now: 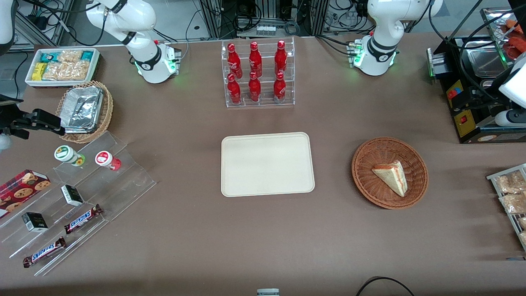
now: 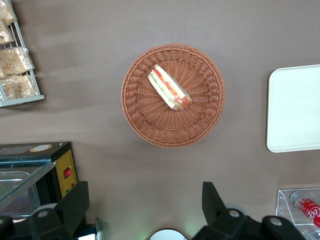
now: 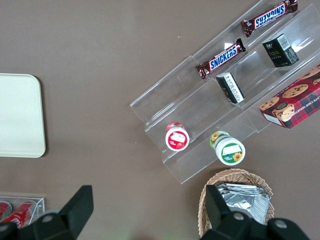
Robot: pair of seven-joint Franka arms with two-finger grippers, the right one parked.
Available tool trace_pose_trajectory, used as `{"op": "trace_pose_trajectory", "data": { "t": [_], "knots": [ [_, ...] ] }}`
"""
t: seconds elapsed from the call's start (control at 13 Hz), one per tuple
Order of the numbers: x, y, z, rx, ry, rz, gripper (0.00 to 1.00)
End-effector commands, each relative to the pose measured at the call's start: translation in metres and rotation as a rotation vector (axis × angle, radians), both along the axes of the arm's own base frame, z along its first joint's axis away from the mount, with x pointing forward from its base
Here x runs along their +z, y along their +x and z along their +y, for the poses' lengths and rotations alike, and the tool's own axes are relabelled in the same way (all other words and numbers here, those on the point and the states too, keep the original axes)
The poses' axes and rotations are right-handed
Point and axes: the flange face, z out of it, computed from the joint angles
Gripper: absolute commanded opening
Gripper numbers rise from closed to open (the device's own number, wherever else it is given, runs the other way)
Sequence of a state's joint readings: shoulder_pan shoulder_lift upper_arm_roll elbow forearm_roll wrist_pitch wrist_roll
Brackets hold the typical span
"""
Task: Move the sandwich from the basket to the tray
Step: 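Move the left gripper down over the wrapped sandwich in the wicker basket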
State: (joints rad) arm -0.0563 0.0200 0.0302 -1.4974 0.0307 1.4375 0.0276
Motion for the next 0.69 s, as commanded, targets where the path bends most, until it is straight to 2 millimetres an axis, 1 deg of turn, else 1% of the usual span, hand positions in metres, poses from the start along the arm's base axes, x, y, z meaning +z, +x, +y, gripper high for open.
{"op": "trace_pose_trajectory", "data": {
  "t": [0.0,0.08,0.31,0.38,0.62],
  "knots": [
    [0.003,0.005,-0.004,0.016,-0.005,-0.017,1.0],
    [0.001,0.005,-0.004,0.027,-0.005,-0.015,1.0],
    [-0.022,0.017,-0.008,0.031,-0.001,0.018,1.0],
    [-0.032,0.021,-0.009,0.043,0.003,0.023,1.0],
    [-0.077,0.022,-0.01,0.07,0.007,0.02,1.0]
  ]
}}
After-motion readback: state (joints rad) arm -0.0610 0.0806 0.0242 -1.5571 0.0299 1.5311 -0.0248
